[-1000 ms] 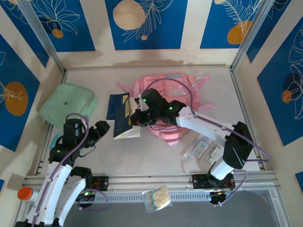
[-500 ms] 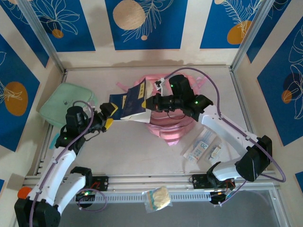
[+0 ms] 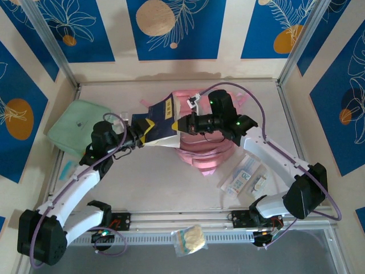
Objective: Pack books, pencil case, and school supplies into a backpack
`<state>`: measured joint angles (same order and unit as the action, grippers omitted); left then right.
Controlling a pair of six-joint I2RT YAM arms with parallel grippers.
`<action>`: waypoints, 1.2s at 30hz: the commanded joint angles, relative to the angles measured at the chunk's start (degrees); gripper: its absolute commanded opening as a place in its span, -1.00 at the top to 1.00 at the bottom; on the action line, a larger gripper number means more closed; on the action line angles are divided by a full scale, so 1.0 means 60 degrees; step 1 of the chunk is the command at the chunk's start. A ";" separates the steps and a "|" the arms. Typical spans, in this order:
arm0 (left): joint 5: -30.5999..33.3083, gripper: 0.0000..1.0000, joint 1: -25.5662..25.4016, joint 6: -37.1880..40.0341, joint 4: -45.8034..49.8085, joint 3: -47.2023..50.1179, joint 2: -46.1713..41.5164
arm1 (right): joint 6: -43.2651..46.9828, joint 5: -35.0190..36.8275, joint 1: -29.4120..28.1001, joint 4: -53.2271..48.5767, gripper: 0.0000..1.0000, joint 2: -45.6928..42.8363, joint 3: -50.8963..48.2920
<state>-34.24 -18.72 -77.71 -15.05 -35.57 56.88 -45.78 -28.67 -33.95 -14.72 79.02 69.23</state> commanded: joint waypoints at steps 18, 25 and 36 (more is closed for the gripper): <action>0.0023 0.99 -0.0729 0.0379 -0.1007 -0.0774 0.0210 | 0.1023 -0.0250 0.0381 -0.0535 0.36 -0.0503 -0.0693; 0.0223 1.00 -0.1284 0.0442 -0.1400 -0.1195 0.0478 | -0.0323 -0.0994 0.0952 0.0082 -0.72 -0.0867 -0.1596; 0.0724 1.00 -0.1786 0.1019 -0.1136 -0.1381 0.1079 | -0.2372 -0.2355 0.0896 0.2625 -0.20 -0.0807 -0.1729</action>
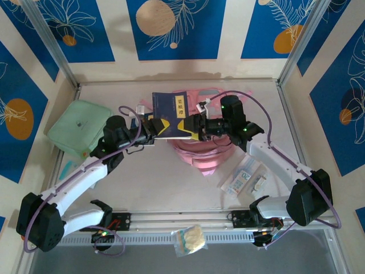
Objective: Pack books, pencil case, and school supplies into a backpack
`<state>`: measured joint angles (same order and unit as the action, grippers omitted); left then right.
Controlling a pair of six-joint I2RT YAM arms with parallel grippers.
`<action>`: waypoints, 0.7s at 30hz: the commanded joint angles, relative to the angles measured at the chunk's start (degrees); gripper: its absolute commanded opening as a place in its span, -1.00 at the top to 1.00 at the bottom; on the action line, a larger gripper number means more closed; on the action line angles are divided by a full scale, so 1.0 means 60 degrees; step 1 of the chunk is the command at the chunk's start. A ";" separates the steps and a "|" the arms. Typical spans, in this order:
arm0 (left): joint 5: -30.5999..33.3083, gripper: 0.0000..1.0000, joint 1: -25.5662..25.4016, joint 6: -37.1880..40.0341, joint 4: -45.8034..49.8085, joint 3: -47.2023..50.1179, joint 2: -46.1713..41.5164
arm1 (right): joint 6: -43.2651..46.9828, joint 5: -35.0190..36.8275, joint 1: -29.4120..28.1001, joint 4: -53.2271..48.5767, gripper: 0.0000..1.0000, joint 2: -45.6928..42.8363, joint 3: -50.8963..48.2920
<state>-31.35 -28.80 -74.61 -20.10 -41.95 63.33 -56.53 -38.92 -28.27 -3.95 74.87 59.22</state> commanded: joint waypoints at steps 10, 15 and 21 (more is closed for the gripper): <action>0.0626 1.00 -0.0137 0.1998 0.1874 -0.0734 -0.0052 | 0.0576 0.0167 0.0062 -0.0973 1.00 -0.0004 0.0324; 0.0604 0.36 -0.0150 0.2854 0.2561 -0.1058 -0.0039 | 0.1203 0.0612 0.0318 -0.2113 1.00 -0.0298 0.0566; 0.2933 0.04 -0.0597 0.6908 0.6432 -0.2601 0.0376 | 0.1964 0.2029 0.1273 -0.4207 1.00 -0.1285 0.0500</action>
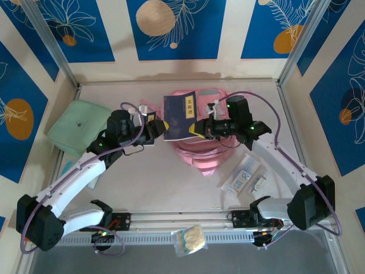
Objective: Pack books, pencil case, and school supplies into a backpack
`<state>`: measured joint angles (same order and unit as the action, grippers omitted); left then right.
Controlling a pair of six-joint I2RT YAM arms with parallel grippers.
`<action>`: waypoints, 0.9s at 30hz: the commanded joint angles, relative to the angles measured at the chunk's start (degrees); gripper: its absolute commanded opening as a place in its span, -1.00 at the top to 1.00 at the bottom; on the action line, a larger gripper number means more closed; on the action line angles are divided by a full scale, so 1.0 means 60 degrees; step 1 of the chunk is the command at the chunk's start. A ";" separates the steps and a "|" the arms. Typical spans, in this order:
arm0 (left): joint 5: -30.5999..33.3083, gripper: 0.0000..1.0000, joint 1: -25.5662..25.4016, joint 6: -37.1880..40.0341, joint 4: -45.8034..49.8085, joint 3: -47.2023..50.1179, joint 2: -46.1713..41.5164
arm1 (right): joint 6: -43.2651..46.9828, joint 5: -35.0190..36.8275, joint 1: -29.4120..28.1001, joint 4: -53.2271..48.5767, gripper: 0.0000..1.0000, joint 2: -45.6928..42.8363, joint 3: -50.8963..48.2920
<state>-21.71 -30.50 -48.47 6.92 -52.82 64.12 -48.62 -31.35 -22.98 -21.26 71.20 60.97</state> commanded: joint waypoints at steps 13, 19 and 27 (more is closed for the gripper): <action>0.2266 -0.23 -0.2436 0.8029 0.2667 -0.3383 0.4092 | 0.1119 0.0918 0.3940 -0.3457 1.00 -0.2659 -0.0974; 0.2203 -0.28 -0.2912 0.9669 0.2851 -0.4669 0.5905 | 0.1182 0.0956 0.5266 -0.3829 1.00 -0.3140 -0.1439; 0.2472 -0.30 -0.3017 1.0644 0.3202 -0.6287 0.7942 | 0.1381 0.0805 0.6321 -0.4122 1.00 -0.3241 -0.1548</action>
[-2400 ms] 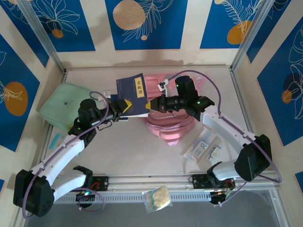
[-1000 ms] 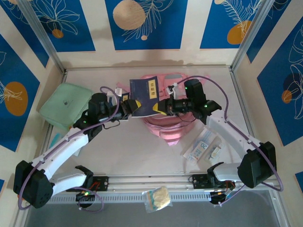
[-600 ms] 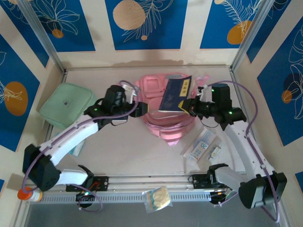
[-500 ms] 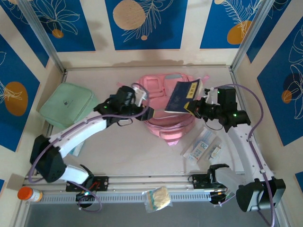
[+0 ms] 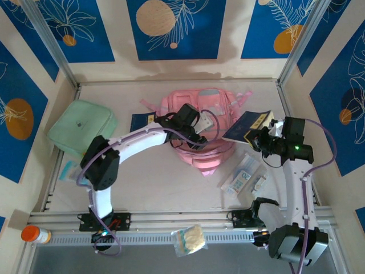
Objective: Pack books, pencil case, and school supplies into a backpack
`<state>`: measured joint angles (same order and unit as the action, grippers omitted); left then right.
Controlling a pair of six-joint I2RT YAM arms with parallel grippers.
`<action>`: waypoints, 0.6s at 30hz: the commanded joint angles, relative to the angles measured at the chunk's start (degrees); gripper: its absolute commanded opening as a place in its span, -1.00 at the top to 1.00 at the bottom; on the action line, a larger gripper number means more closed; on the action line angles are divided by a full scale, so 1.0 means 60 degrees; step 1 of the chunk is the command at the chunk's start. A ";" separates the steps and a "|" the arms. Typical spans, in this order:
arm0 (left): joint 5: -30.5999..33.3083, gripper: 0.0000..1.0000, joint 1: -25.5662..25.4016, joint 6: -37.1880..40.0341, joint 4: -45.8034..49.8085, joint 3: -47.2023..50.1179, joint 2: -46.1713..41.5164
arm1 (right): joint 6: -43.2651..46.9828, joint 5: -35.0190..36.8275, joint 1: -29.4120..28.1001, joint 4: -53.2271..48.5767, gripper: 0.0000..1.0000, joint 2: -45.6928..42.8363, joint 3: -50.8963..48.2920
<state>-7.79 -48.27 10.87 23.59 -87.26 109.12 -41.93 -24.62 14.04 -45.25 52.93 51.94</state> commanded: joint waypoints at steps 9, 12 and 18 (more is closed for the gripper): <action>0.0157 -0.35 -0.0056 0.0861 0.0478 -0.1397 0.1766 | 0.0278 -0.0429 0.0296 -0.0018 1.00 -0.0091 -0.0102; 0.0485 -0.22 -0.0043 0.0874 0.0228 -0.1446 0.1917 | 0.0223 -0.0574 0.0311 0.0122 1.00 -0.0003 -0.0159; 0.0701 0.38 0.0074 0.0737 -0.0176 -0.1442 0.1853 | 0.0234 -0.0775 0.0307 0.0219 1.00 0.0092 -0.0092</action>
<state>-5.43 -48.23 14.98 24.60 -94.28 119.66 -41.71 -26.02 15.62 -45.34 53.60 51.31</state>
